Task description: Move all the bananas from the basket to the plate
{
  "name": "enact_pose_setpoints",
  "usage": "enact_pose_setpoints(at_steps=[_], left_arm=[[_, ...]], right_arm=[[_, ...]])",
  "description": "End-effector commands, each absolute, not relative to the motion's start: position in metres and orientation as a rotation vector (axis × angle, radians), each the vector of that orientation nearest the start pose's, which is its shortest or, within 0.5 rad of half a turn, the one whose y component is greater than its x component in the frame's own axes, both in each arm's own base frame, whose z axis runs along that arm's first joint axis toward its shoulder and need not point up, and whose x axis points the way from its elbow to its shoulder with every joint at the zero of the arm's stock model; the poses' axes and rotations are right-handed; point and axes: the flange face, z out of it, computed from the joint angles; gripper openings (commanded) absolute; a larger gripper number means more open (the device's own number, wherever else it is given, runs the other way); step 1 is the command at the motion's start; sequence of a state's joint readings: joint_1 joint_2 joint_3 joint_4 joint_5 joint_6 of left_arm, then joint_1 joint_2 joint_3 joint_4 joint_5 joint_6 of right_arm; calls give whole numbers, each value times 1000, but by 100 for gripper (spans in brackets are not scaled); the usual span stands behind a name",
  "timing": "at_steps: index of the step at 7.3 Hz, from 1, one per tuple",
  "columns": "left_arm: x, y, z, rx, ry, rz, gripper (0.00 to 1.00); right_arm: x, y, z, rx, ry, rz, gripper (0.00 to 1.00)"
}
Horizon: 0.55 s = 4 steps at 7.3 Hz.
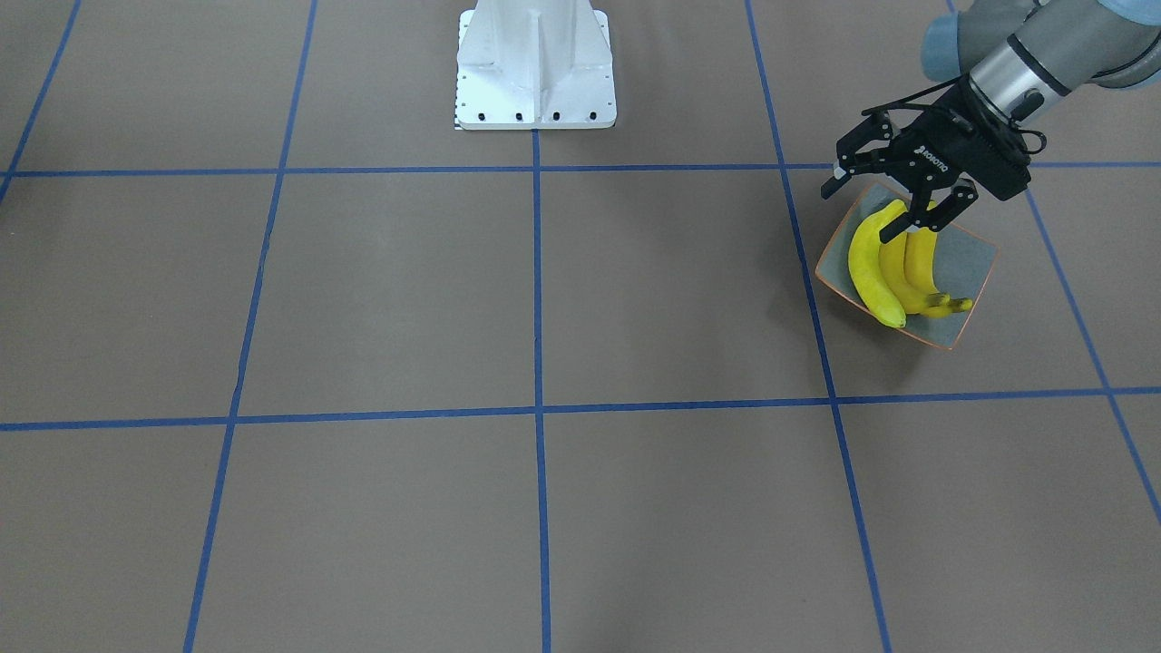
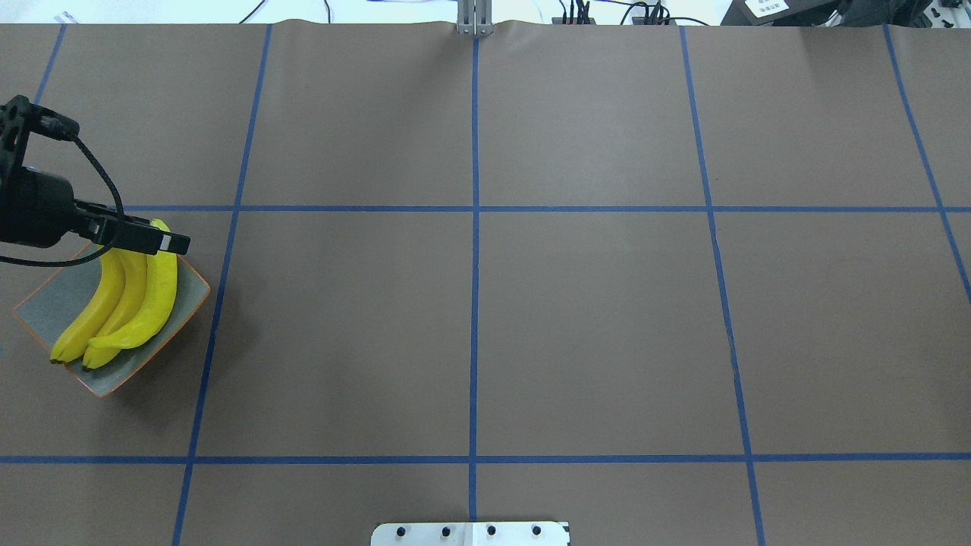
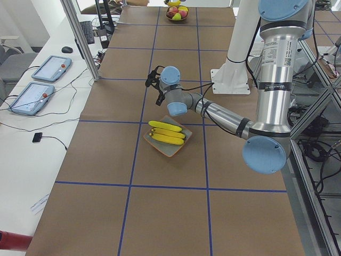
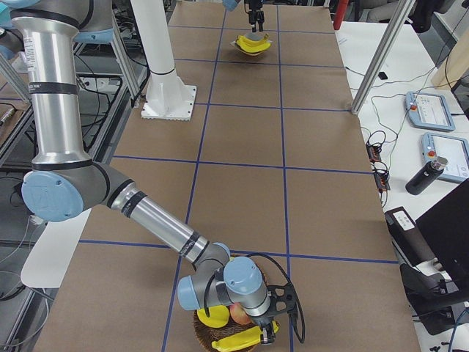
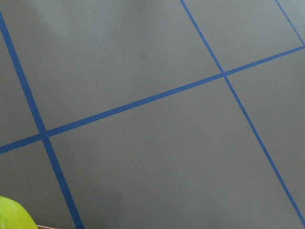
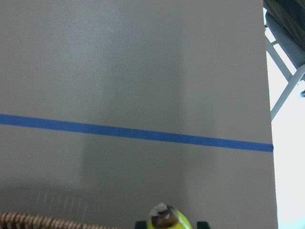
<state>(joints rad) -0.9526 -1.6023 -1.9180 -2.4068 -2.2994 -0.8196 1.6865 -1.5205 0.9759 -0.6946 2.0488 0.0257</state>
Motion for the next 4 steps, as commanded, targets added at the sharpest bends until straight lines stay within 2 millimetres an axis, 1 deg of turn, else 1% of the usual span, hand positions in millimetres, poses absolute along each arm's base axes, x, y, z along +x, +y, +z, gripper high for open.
enact_pose_setpoints(at_steps=[1, 2, 4], left_arm=[[225, -432, 375, 449, 1234, 268, 100], [225, -432, 375, 449, 1234, 268, 100], [226, -432, 374, 436, 1239, 252, 100]], right_arm=[[180, -486, 791, 368, -352, 77, 0], [186, -499, 762, 387, -337, 98, 0], [192, -523, 716, 439, -369, 279, 0]])
